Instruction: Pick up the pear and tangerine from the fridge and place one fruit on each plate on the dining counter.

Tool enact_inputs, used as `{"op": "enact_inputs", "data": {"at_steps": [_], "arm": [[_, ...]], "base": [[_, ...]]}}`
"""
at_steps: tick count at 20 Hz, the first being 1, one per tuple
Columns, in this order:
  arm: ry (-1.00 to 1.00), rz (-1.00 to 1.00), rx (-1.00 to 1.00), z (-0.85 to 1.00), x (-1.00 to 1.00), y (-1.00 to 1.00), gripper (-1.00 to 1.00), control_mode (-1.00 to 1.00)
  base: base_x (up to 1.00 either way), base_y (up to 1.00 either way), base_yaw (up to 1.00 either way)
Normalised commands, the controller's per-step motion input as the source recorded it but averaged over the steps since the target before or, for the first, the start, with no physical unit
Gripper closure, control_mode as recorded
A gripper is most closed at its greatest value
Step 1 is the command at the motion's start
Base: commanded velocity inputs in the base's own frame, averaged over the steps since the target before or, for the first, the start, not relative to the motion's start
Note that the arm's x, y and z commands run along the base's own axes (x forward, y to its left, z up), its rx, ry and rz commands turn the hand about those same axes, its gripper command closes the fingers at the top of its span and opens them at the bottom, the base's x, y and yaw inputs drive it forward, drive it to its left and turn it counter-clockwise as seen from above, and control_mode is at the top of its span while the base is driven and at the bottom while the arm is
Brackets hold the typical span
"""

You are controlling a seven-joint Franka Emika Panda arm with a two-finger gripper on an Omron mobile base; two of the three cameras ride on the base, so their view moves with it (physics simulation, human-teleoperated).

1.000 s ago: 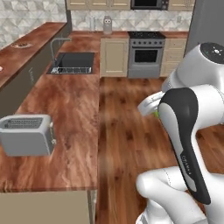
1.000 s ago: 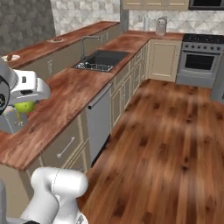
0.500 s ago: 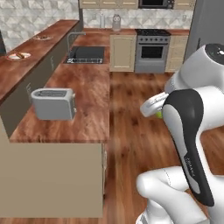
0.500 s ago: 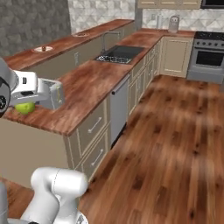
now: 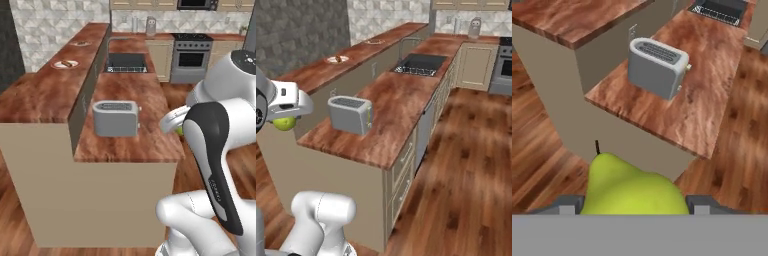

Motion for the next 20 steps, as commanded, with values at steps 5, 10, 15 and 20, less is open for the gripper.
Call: {"op": "enact_inputs", "data": {"at_steps": [5,10,15,20], "arm": [[0.00,0.00,0.00,0.00,0.00,0.00,1.00,1.00],[0.00,0.00,0.00,0.00,0.00,0.00,1.00,1.00],[0.00,0.00,0.00,0.00,0.00,0.00,1.00,1.00],[0.00,0.00,0.00,0.00,0.00,0.00,1.00,1.00]], "base": [[0.06,1.00,0.00],[0.30,1.00,-0.01],[0.54,1.00,-0.10],[0.61,1.00,-0.30]]}}
